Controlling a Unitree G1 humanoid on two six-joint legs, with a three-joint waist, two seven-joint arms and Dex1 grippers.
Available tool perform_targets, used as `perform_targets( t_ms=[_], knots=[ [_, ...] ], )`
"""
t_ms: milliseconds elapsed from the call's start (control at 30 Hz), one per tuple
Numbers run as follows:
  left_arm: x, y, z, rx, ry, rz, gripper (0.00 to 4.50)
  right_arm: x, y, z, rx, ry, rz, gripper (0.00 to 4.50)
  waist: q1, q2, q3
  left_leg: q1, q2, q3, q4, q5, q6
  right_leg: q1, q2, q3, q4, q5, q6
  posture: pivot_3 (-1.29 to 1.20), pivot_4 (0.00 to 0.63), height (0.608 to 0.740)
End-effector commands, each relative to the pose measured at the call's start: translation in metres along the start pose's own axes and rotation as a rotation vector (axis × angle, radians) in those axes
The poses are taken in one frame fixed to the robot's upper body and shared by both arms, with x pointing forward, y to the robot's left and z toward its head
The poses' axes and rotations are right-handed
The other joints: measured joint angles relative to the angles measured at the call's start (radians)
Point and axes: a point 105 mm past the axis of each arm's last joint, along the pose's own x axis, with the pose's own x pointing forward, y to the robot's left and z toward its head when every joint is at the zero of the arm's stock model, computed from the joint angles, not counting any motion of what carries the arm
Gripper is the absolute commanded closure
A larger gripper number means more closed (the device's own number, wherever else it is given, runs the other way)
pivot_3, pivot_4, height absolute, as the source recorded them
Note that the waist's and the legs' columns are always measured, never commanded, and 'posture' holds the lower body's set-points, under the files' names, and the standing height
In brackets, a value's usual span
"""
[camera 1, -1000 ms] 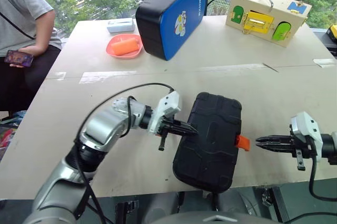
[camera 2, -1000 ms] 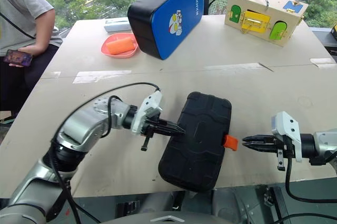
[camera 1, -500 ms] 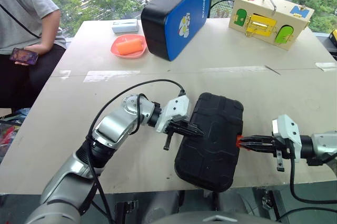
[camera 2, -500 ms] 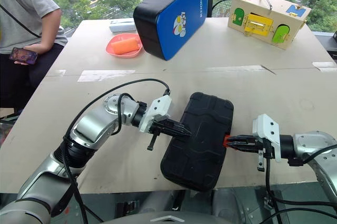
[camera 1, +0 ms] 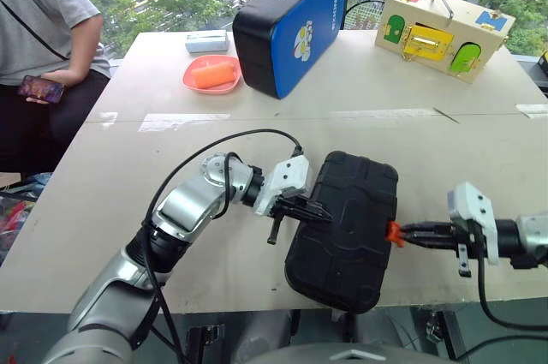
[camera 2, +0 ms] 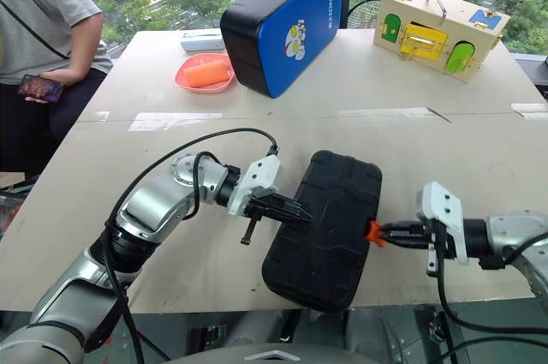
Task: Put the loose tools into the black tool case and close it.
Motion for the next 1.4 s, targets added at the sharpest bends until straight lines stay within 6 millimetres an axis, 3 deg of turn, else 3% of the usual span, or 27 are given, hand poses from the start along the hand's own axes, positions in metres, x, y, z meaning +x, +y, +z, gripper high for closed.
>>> perform_targets(
  t_ms=[33,133,367,433,700,867,1067,1167,1300,1400],
  knots=[
    [-0.002,0.007,-0.017,-0.047,0.066,0.039,4.44,-0.004,-0.002,-0.016,-0.031,0.057,-0.018,4.50,-0.003,0.000,0.000,0.000,0.000,0.000,0.000,0.000,0.000,0.000,0.000,0.000,0.000,0.000,0.000,0.00,0.150,0.735],
    [-0.004,0.009,-0.017,-0.042,0.071,0.041,4.44,-0.005,-0.005,-0.023,-0.033,0.056,-0.043,4.50,-0.004,0.000,0.000,0.000,0.000,0.001,0.001,0.000,0.000,0.000,0.000,0.001,0.001,0.000,0.000,0.00,0.150,0.735],
    [-0.005,0.010,-0.018,-0.031,0.079,0.041,4.44,-0.019,0.004,0.043,-0.003,-0.187,0.038,4.50,-0.004,0.001,0.000,0.000,0.000,0.000,0.000,0.000,0.000,0.000,0.000,0.001,0.001,0.000,0.000,0.00,0.150,0.735],
    [-0.004,0.011,-0.019,-0.028,0.080,0.040,4.44,-0.013,0.004,0.050,-0.024,-0.189,0.042,4.50,-0.004,0.000,0.000,0.000,0.000,0.000,0.000,-0.001,0.002,0.000,-0.001,0.001,0.001,0.000,0.000,0.00,0.150,0.735],
    [0.001,0.011,-0.016,-0.016,0.074,0.036,4.44,0.016,-0.007,0.021,-0.065,-0.061,-0.002,4.50,-0.002,0.001,0.000,0.000,-0.001,-0.001,0.000,-0.001,0.002,0.000,-0.002,-0.001,0.000,0.000,0.000,0.00,0.150,0.735],
    [-0.002,0.012,-0.017,-0.017,0.080,0.041,4.44,0.005,-0.012,0.001,-0.053,0.008,-0.029,4.50,-0.001,0.001,0.000,0.000,-0.001,-0.001,0.001,-0.001,0.002,0.000,-0.001,-0.001,0.001,0.000,0.000,0.00,0.150,0.735],
    [-0.002,0.009,-0.021,-0.026,0.081,0.040,4.44,-0.011,-0.014,0.007,0.005,-0.048,-0.079,4.50,-0.002,0.001,0.000,0.000,-0.001,-0.001,0.001,-0.001,0.002,0.000,-0.001,-0.001,0.001,0.000,0.000,0.00,0.150,0.735],
    [0.000,0.008,-0.021,-0.026,0.079,0.030,4.44,-0.014,-0.014,0.000,0.033,-0.026,-0.093,4.50,-0.002,0.001,0.000,0.000,-0.001,-0.001,0.001,-0.001,0.002,0.000,-0.001,0.000,0.001,0.000,0.000,0.00,0.150,0.735],
    [0.005,0.007,-0.020,-0.009,0.087,0.011,4.44,0.003,-0.007,-0.018,0.060,0.006,-0.073,4.50,-0.002,0.001,0.000,0.000,-0.001,-0.001,0.000,-0.001,0.002,0.000,-0.001,-0.001,0.001,0.000,0.000,0.00,0.150,0.735],
    [0.007,0.006,-0.021,0.022,0.111,-0.009,4.44,0.018,-0.009,-0.018,0.046,-0.006,-0.066,4.50,-0.003,0.001,0.000,0.000,-0.001,-0.001,0.000,-0.001,0.002,0.000,-0.001,-0.001,0.001,0.000,0.000,0.00,0.150,0.735]
  ],
)
